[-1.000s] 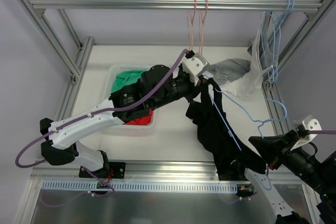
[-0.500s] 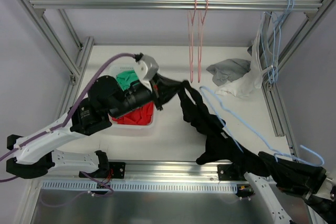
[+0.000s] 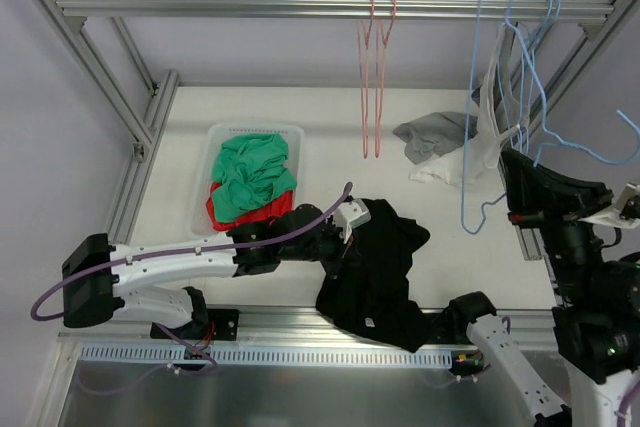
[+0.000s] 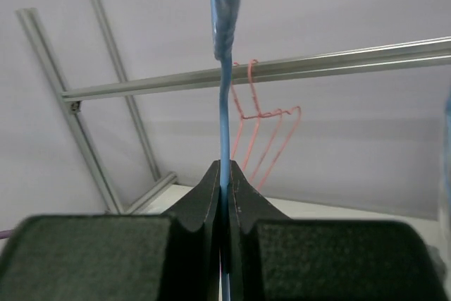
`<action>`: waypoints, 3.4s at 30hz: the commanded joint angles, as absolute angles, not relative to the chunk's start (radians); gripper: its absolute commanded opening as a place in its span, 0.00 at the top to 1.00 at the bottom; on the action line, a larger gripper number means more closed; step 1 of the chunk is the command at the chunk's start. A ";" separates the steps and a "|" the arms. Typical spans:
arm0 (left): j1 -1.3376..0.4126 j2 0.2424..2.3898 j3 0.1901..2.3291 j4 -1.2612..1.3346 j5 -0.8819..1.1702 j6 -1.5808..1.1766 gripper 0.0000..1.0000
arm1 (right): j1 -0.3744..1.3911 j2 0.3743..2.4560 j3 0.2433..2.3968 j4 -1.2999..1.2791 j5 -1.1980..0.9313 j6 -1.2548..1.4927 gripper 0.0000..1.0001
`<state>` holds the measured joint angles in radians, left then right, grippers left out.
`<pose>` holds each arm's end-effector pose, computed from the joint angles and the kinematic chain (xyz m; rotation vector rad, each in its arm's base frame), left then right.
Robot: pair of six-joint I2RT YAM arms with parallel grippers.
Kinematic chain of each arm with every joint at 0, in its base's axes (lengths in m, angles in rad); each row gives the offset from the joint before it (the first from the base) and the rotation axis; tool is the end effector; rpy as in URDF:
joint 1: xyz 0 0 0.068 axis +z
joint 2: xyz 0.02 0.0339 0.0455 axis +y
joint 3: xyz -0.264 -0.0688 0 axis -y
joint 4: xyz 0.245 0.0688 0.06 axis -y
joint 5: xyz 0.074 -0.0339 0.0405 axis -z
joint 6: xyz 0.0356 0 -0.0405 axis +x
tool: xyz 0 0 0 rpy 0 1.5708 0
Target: Remove the tank top from the hanger
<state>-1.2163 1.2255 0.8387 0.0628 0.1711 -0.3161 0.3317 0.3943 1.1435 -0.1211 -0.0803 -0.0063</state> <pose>0.0928 -0.2681 0.2903 1.0177 1.8122 -1.1625 0.0023 0.0038 0.4900 -0.2329 0.9210 0.3385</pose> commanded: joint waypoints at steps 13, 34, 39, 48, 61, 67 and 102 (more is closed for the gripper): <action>-1.216 1.031 0.991 -0.214 -0.271 -0.351 0.01 | 0.333 0.831 1.454 -0.759 0.161 -0.147 1.00; -1.215 0.982 0.925 -0.331 -0.184 -0.354 0.01 | 0.353 1.546 2.146 -0.723 0.110 -0.252 1.00; -1.216 1.018 0.942 -0.331 -0.163 -0.362 0.02 | 0.354 1.637 2.194 -0.723 0.097 -0.247 1.00; -1.219 1.066 0.960 -0.327 -0.152 -0.373 0.01 | 0.357 1.602 2.071 -0.715 0.124 -0.227 1.00; -1.233 1.290 1.055 -0.241 -0.120 -0.370 0.01 | 0.354 1.421 1.924 -0.710 0.127 -0.229 0.10; -1.238 1.505 1.134 -0.198 -0.074 -0.380 0.01 | 0.318 1.218 1.847 -0.807 0.208 -0.229 0.01; -1.206 1.412 1.439 -0.767 -0.785 -0.558 1.00 | 0.291 0.457 1.359 -0.782 -0.199 -0.170 0.00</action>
